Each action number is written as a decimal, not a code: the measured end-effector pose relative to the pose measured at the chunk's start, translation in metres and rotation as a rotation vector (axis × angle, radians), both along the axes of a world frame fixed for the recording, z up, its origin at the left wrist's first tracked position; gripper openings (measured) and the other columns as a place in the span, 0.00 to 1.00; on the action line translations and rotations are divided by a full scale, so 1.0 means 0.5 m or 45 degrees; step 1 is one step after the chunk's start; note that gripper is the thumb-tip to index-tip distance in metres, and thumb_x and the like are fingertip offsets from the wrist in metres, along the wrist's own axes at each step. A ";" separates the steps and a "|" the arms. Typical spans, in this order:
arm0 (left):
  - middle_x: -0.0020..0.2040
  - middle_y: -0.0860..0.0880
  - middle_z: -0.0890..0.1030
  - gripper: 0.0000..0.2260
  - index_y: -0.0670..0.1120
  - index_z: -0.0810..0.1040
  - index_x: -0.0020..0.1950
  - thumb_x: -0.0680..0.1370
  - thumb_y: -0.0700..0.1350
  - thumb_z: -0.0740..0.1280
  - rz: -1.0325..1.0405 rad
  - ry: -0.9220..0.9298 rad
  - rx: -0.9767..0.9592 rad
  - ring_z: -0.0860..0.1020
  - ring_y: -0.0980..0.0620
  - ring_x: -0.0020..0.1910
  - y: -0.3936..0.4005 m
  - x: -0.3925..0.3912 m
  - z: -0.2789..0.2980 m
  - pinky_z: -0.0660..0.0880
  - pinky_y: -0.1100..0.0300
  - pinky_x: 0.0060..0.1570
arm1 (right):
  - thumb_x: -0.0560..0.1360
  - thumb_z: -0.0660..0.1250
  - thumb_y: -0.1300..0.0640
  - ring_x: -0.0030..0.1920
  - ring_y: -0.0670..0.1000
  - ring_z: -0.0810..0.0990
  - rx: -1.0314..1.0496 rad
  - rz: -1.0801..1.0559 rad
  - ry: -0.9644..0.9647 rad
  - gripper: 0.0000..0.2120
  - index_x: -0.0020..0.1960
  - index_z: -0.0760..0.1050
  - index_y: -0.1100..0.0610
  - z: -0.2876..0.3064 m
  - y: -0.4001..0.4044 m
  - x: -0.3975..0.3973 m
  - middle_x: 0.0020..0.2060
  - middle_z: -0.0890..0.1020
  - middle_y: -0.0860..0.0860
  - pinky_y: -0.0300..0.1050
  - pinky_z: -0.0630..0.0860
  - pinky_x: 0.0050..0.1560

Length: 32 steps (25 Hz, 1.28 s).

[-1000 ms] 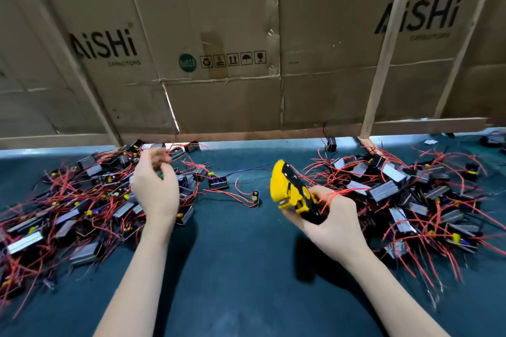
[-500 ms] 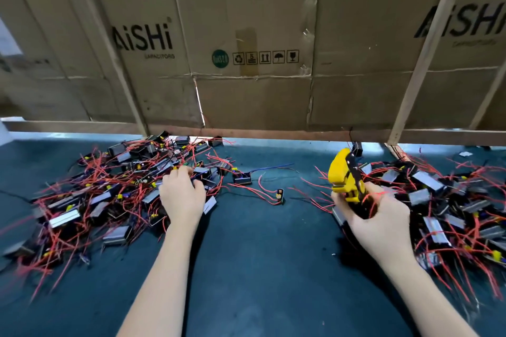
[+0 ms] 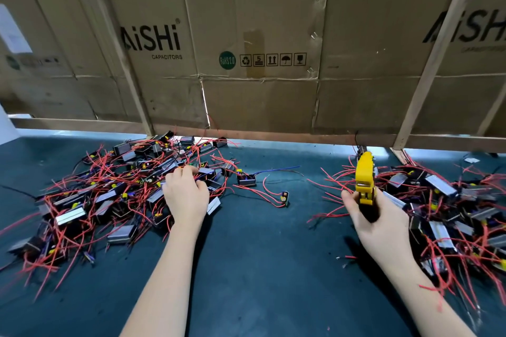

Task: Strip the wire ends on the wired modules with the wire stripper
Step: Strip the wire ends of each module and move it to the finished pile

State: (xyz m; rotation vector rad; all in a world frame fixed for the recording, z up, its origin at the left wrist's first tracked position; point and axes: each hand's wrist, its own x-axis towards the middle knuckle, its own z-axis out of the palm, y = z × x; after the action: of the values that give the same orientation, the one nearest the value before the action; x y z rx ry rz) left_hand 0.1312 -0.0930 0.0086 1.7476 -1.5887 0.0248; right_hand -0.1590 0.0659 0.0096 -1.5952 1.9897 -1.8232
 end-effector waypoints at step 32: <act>0.57 0.41 0.79 0.14 0.43 0.77 0.64 0.78 0.42 0.64 0.335 0.091 -0.620 0.73 0.38 0.57 0.033 0.057 0.061 0.64 0.48 0.55 | 0.67 0.64 0.38 0.49 0.50 0.82 0.252 0.444 -0.588 0.24 0.48 0.80 0.57 0.003 -0.006 0.011 0.39 0.85 0.50 0.37 0.75 0.44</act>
State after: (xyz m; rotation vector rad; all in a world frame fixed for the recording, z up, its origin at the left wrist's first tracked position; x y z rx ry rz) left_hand 0.1597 -0.0764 0.0391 1.5330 -1.1680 0.4358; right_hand -0.1534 0.0626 0.0110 -1.2268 1.5256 -1.6165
